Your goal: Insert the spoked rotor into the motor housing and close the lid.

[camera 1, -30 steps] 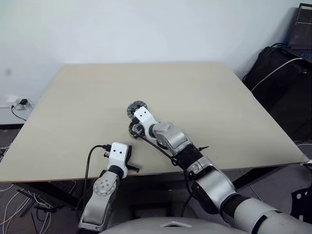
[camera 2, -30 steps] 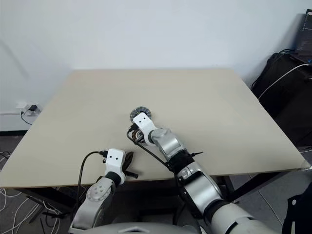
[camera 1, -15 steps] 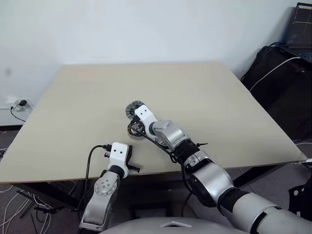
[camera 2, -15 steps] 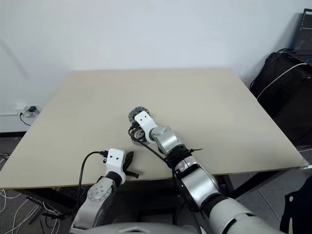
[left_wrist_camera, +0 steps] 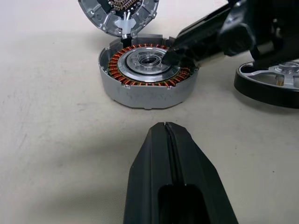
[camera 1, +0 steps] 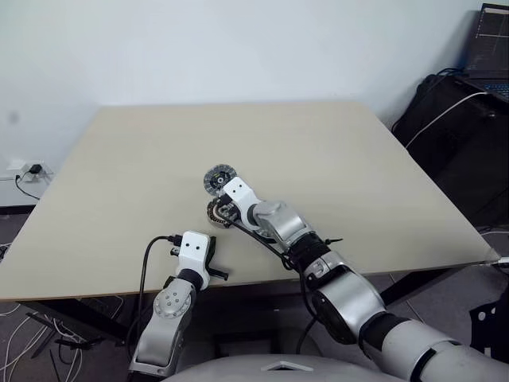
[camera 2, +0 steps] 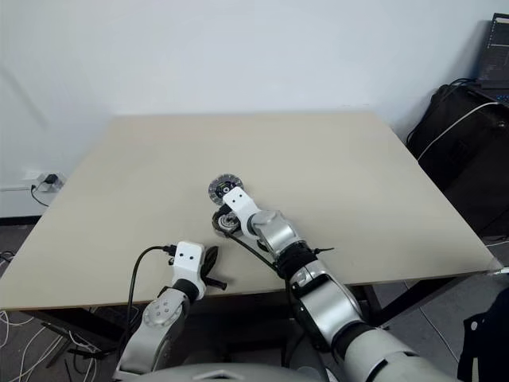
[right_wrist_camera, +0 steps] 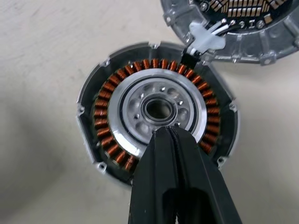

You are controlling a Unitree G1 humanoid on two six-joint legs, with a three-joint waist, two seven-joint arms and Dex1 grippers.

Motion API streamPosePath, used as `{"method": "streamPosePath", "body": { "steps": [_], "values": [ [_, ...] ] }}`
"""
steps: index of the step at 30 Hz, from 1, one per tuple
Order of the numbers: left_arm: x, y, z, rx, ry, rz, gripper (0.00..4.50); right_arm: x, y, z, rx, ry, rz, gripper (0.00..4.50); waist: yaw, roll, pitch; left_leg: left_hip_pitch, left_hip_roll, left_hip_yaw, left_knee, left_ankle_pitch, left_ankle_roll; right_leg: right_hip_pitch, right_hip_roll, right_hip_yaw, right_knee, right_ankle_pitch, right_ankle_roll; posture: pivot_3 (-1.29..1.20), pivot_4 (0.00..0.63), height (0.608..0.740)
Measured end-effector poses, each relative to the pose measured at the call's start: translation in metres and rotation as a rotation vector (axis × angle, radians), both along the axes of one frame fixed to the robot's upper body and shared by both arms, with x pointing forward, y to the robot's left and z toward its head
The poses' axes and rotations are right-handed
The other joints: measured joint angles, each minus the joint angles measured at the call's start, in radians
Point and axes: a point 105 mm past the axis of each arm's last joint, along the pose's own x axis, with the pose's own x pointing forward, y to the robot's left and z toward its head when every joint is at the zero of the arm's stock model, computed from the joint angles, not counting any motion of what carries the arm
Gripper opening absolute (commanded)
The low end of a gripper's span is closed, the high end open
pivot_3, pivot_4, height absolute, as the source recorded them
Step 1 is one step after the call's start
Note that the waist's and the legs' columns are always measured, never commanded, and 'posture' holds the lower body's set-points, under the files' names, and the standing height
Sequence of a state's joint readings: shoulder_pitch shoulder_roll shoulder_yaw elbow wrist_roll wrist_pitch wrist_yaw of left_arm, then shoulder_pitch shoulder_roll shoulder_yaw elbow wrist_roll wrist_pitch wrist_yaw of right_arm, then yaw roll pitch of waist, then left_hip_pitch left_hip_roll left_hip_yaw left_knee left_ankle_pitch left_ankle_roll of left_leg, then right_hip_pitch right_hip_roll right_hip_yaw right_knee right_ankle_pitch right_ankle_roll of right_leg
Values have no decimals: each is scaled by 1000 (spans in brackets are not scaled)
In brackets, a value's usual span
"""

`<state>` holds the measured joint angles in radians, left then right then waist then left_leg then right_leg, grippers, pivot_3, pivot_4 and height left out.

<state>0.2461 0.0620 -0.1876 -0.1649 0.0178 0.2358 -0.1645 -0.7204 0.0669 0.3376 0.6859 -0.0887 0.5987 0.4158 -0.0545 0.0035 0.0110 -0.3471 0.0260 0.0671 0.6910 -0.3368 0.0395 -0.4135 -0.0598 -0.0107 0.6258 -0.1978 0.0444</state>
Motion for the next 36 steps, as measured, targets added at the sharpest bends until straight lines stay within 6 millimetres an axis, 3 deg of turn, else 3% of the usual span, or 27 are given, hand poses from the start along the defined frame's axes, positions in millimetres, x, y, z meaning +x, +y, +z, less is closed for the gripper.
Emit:
{"method": "streamPosePath", "body": {
  "steps": [11,22,36],
  "values": [
    [1,-2,1,-1,-2,-14,0,-4,-5,3,10,-33,-15,51,-3,0,0,0,0,0,0,0,0,0,0,0,0,0,0,0,0,740],
    [0,-1,-1,2,13,-12,0,2,17,14,76,-90,-9,51,-6,0,1,0,0,0,0,0,0,0,0,0,0,0,0,0,0,740],
    [-4,2,-6,8,30,2,0,4,13,-3,37,-59,0,51,-8,2,2,0,0,0,0,0,0,0,0,0,0,0,0,0,0,740]
  ]
}}
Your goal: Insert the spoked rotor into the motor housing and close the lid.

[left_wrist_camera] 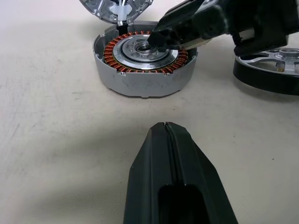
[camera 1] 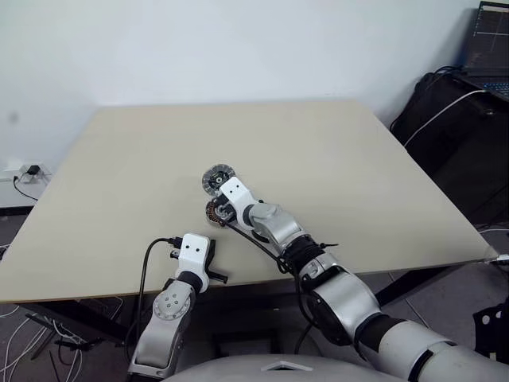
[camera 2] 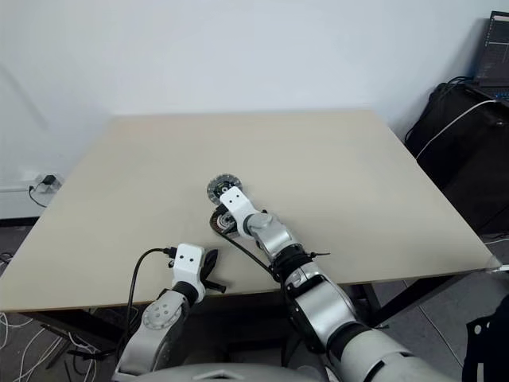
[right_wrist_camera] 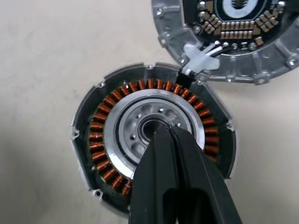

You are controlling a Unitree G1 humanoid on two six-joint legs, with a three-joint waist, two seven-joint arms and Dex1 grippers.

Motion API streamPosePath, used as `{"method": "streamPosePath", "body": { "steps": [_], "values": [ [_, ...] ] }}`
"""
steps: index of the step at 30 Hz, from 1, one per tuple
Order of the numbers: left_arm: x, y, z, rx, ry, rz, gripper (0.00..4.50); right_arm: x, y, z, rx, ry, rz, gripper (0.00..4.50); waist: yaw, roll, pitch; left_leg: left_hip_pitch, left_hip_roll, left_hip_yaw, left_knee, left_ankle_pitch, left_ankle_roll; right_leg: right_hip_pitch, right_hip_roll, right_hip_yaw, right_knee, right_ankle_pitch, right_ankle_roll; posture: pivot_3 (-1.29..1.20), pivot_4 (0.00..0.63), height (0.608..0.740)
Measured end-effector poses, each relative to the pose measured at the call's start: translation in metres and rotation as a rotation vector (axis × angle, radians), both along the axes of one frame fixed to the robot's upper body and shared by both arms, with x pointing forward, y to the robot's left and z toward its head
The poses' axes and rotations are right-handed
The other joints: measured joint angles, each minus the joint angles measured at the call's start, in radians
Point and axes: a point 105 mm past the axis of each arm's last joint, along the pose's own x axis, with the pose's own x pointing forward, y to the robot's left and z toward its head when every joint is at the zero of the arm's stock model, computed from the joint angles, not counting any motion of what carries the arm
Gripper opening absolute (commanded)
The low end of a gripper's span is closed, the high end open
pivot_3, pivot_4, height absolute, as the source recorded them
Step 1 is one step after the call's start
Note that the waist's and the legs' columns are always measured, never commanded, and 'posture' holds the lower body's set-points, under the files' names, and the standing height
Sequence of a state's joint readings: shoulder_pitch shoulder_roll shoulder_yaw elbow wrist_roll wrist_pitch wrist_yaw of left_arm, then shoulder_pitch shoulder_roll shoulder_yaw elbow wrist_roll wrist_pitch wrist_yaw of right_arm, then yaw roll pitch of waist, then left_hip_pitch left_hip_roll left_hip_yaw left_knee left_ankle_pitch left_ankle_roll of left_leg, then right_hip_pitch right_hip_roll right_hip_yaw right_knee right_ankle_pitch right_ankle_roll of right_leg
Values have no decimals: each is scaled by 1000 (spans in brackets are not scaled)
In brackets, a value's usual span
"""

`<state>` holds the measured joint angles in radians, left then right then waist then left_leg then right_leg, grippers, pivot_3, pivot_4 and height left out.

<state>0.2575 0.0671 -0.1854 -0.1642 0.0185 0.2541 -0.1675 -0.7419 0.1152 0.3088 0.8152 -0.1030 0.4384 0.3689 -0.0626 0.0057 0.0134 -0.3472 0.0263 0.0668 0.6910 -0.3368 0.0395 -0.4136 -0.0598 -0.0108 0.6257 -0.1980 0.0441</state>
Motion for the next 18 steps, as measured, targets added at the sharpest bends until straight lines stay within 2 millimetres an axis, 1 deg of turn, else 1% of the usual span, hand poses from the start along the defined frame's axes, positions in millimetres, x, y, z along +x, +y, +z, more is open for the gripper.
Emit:
{"method": "streamPosePath", "body": {
  "steps": [3,10,13,16,18],
  "values": [
    [0,0,0,0,1,1,0,-2,0,2,-17,7,32,51,1,0,0,0,0,0,0,0,0,0,0,0,0,0,0,0,0,740],
    [1,-1,1,-2,-2,-6,0,0,-11,5,-6,-12,-2,51,1,0,0,-1,0,0,0,0,0,-1,0,0,0,0,0,0,0,740],
    [1,-3,1,-4,-5,-12,0,3,-7,16,25,-51,-5,51,1,0,1,-1,0,0,0,0,0,-1,0,0,0,0,0,0,0,740],
    [1,-4,1,-5,-4,-16,0,1,0,31,72,-87,44,51,1,0,1,-1,0,0,0,0,0,-1,0,0,0,0,0,0,0,740],
    [1,-4,1,-5,-4,-16,0,-5,6,38,88,-96,114,438,1,0,1,-1,0,-1,0,0,0,-1,0,0,0,0,0,0,0,740]
  ]
}}
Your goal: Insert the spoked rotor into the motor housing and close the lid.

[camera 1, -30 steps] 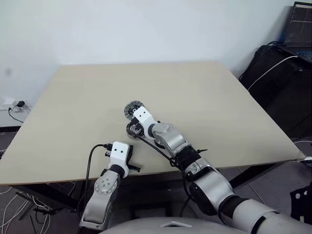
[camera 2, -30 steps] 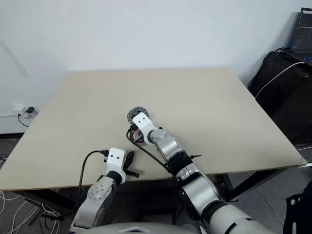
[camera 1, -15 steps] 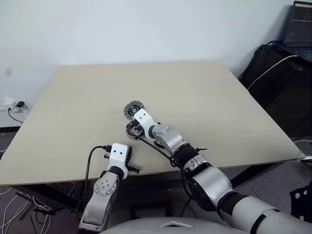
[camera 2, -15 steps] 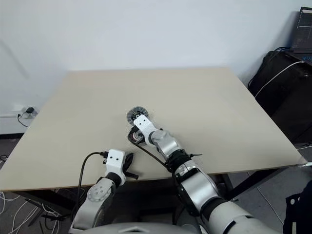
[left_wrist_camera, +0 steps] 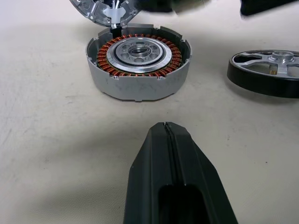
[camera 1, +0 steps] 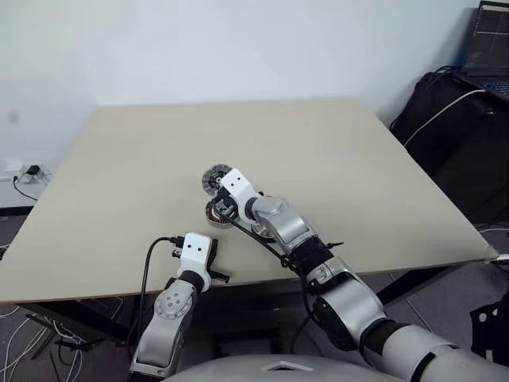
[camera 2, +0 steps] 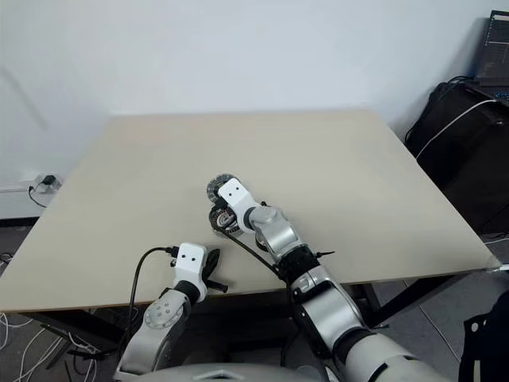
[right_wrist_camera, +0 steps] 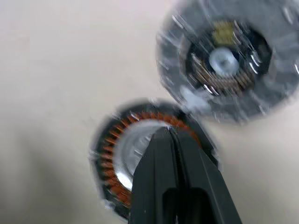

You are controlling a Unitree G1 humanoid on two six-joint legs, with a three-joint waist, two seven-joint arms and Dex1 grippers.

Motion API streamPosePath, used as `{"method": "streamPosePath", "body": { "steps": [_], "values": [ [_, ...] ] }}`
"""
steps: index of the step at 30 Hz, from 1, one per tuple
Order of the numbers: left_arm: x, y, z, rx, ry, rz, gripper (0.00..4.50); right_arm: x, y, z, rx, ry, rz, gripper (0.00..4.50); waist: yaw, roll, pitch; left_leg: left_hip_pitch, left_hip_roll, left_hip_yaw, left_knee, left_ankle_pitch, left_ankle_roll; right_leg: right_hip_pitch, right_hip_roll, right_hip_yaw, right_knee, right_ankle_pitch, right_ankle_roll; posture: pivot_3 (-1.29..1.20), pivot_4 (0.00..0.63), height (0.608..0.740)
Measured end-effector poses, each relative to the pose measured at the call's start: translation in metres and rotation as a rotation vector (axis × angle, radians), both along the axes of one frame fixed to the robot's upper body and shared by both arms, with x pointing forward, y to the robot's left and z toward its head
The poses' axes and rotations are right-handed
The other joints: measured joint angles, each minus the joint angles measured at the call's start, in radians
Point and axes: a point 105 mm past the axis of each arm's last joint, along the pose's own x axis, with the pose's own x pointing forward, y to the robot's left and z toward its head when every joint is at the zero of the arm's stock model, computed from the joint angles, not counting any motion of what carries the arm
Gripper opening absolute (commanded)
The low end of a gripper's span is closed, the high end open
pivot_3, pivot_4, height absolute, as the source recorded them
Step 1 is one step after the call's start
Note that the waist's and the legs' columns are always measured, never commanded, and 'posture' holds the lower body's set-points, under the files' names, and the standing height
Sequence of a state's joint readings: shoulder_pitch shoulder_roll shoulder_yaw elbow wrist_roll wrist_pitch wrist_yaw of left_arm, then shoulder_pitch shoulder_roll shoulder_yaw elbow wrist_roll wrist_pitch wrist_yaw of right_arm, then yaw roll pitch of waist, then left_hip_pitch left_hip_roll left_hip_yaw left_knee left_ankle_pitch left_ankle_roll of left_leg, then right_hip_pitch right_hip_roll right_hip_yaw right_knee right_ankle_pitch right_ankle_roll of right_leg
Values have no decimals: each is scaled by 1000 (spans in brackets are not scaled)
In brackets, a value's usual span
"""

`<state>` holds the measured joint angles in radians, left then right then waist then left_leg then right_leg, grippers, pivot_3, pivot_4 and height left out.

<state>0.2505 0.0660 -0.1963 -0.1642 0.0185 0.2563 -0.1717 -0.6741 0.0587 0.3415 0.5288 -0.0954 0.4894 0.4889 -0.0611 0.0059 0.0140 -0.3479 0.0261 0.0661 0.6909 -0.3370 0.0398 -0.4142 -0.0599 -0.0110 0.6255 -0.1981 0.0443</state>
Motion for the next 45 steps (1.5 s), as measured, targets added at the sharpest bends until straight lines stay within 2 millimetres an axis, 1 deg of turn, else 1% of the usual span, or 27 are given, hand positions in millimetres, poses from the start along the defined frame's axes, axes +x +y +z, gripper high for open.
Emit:
{"method": "streamPosePath", "body": {
  "steps": [1,2,4,8,13,28,31,32,34,45],
  "values": [
    [0,0,0,0,0,0,0,-4,2,2,-1,-4,37,664,1,0,0,0,0,0,0,0,0,0,0,0,0,0,0,0,0,740],
    [0,0,0,0,1,1,0,-8,3,2,-7,-4,73,996,1,0,0,0,0,0,0,0,0,0,0,0,0,0,0,0,0,740],
    [0,0,0,0,1,1,0,-16,3,-3,-51,5,140,1629,1,0,0,0,0,0,0,0,0,0,0,0,0,0,0,0,0,740],
    [0,0,0,-1,1,2,0,-25,-1,-14,-125,29,210,1629,1,0,0,0,0,0,0,0,0,0,0,0,0,-2,-3,0,0,740],
    [0,0,0,-2,2,4,0,-29,0,-17,-150,38,238,1629,1,0,0,0,0,0,0,0,0,0,0,0,0,-2,-3,0,0,740],
    [-1,0,-1,-3,3,8,0,-24,0,-31,-192,79,209,1629,1,-1,0,0,0,0,0,0,0,0,0,0,0,-2,-3,0,0,740],
    [-1,0,-1,-2,3,11,0,-24,-1,-34,-195,85,205,1057,1,-1,0,0,0,0,0,0,0,0,0,0,0,-2,-3,0,0,740],
    [-1,0,-1,-2,3,11,0,-24,-2,-35,-195,86,202,676,1,-1,0,0,0,0,0,0,0,0,0,0,0,-2,-3,0,0,740],
    [-1,0,-1,-2,3,12,0,-22,-2,-33,-193,77,198,57,1,-1,0,0,0,0,0,0,0,0,0,0,0,-2,-3,0,0,740],
    [0,0,0,-2,0,11,0,-21,-4,-34,-195,76,198,22,3,-1,0,0,0,0,0,0,0,0,0,0,0,-2,-3,0,0,740]
  ]
}}
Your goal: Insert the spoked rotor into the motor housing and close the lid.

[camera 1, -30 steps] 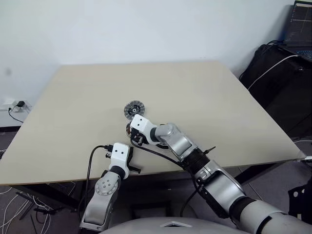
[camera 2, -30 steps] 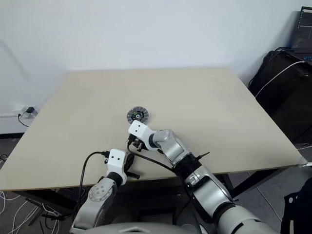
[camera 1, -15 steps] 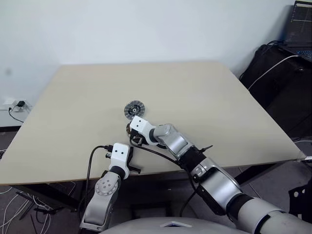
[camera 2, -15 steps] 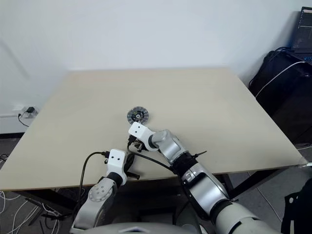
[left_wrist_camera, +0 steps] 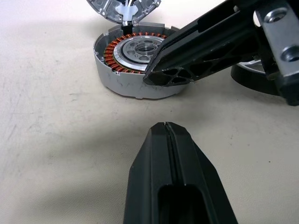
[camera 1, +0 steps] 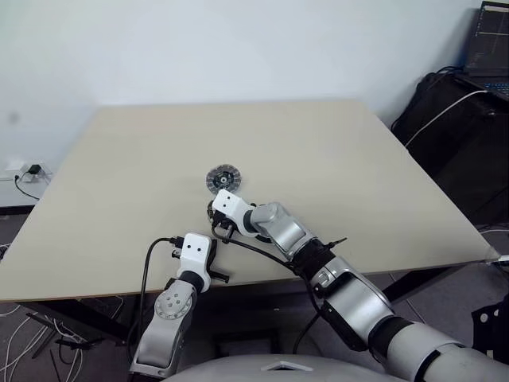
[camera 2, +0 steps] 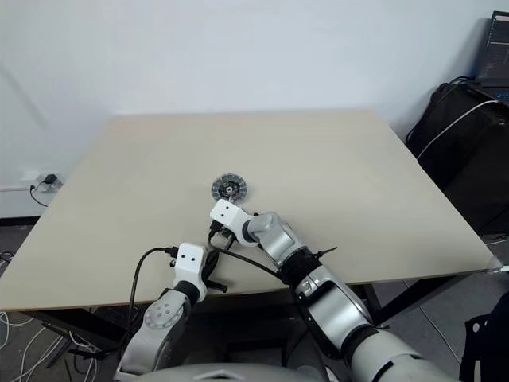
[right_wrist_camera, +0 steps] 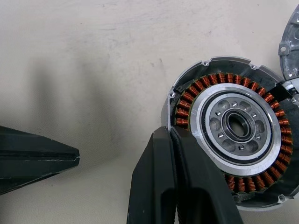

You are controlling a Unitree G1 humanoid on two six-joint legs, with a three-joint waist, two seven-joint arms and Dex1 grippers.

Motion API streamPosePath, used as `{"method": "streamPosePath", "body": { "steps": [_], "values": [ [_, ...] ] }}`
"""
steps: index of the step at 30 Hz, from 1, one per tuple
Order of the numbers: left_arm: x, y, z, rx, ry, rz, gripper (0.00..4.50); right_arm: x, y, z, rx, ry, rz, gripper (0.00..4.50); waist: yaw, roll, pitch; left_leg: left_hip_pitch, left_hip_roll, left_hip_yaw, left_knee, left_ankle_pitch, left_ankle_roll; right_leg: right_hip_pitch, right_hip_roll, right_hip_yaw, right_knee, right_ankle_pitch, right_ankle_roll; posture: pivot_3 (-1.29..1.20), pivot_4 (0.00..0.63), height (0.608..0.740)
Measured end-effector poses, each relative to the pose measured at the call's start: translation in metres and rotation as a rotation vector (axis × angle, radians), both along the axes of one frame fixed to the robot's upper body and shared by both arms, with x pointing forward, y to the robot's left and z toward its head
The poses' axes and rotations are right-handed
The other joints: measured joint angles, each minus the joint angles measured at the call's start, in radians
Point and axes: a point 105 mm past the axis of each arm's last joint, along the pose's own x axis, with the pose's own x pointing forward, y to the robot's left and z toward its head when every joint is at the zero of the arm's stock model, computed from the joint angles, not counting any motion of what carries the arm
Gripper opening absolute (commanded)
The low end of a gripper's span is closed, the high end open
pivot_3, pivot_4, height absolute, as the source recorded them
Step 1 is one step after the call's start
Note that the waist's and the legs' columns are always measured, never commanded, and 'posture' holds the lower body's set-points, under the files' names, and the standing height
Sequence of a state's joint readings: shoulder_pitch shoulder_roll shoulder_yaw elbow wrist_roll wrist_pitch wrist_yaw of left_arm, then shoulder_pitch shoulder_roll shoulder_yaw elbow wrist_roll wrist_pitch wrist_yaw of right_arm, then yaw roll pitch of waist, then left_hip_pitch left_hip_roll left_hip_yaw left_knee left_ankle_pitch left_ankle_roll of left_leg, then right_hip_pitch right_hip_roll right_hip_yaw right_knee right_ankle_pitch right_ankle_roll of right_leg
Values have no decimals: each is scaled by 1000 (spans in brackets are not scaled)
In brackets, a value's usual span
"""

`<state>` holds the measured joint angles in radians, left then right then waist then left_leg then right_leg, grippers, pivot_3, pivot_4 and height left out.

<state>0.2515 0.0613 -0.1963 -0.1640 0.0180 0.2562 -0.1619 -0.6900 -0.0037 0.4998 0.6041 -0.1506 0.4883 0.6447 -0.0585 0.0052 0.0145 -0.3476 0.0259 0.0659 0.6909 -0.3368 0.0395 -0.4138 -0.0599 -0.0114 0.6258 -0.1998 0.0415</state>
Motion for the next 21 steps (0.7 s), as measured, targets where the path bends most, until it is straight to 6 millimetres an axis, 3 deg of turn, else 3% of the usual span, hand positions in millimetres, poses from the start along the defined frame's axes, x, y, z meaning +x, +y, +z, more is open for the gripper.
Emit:
{"method": "streamPosePath", "body": {
  "steps": [11,21],
  "values": [
    [1,-1,0,-1,-1,-6,0,-14,-23,6,11,33,15,22,13,-1,1,-1,0,-1,0,0,0,0,0,-1,-1,0,0,0,0,740],
    [2,-4,1,-5,-3,-22,0,-39,-25,7,29,77,39,22,20,-1,1,-1,0,-1,0,0,0,0,0,-1,-1,-2,-2,0,0,740]
  ]
}}
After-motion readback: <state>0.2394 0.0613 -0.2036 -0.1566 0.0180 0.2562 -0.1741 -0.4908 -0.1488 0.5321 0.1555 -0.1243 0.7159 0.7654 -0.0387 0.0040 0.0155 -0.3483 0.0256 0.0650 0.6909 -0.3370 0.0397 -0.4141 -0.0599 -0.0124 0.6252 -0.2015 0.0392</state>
